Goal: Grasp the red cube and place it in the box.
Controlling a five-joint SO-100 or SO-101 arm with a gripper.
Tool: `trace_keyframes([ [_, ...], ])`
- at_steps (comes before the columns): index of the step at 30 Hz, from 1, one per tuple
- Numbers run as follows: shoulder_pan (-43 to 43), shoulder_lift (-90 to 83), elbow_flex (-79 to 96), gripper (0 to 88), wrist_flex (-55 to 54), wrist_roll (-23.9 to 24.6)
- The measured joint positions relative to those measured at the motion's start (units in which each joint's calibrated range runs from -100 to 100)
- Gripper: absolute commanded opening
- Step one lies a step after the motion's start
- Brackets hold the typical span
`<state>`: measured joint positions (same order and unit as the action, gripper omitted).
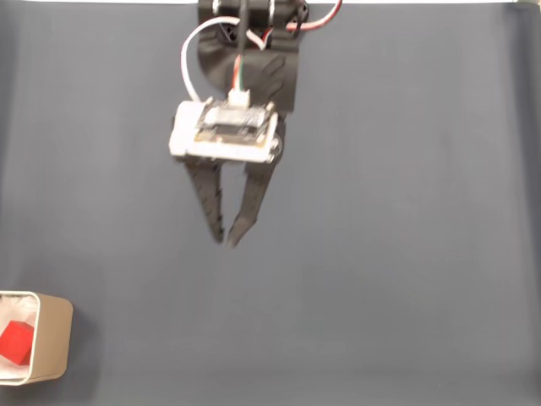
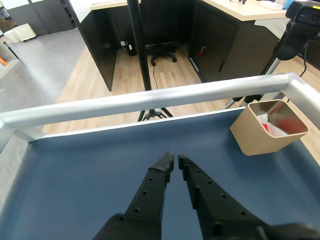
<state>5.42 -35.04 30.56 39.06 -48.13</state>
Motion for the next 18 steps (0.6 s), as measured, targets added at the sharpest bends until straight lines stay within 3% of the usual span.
trace_keyframes([
  [18,-2.5,-34.7,40.5,0.0,-0.2,-1.3],
])
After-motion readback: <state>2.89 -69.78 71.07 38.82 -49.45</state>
